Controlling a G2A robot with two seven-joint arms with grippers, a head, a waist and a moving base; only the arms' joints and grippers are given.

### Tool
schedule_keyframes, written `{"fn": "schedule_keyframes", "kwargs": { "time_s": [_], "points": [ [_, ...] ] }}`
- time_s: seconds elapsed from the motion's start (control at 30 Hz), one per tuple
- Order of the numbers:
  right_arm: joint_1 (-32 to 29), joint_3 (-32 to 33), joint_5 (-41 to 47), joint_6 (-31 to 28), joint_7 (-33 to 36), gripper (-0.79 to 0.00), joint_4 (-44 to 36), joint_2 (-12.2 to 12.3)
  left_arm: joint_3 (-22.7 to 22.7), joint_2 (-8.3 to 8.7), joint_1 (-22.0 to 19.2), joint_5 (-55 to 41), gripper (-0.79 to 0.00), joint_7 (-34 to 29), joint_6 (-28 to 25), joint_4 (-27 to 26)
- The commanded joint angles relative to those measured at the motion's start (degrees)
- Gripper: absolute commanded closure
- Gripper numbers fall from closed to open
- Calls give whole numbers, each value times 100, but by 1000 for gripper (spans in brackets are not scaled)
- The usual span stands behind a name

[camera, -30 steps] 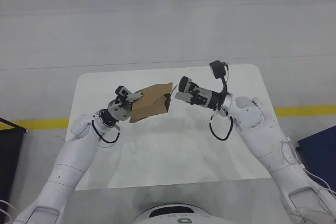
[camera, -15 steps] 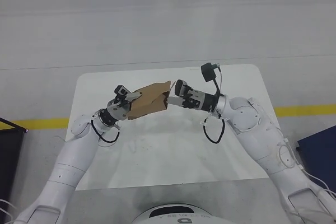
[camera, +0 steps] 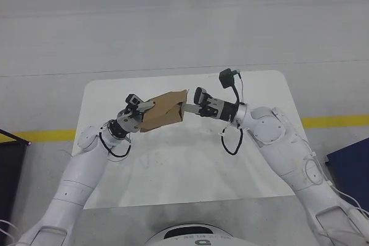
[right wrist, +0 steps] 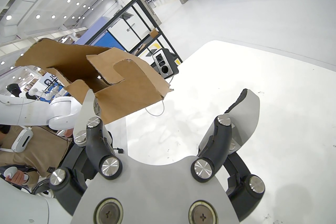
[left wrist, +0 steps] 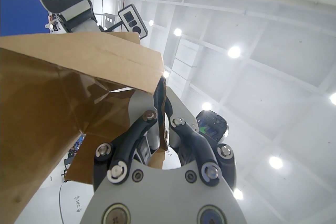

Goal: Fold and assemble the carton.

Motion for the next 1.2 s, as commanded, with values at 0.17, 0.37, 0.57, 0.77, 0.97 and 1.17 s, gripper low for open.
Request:
{"fn": "schedule_keyframes", "kwargs": {
  "time_s": [0.17,0.37,0.57,0.77,0.97,1.17],
  "points": [
    [106,-113,94,0,129,-785,44,-36,10,-23,-3,32,0,-39,20,-4],
    [137,-116,324,-162,191,-785,150,-49,-26,-33,10,50,0,-61,29,-12],
    [156,-88,608,-154,214,-785,277,-62,-45,-47,21,54,0,-69,25,-36],
    [196,-104,585,-106,316,-785,282,-70,-49,-46,16,154,0,-186,136,-30],
    [255,-139,676,-285,492,-785,244,-78,-72,-46,11,248,0,-215,177,-27],
    [308,-164,730,-591,845,-785,203,-61,-55,-54,40,335,0,-168,170,-46]
  ]
}}
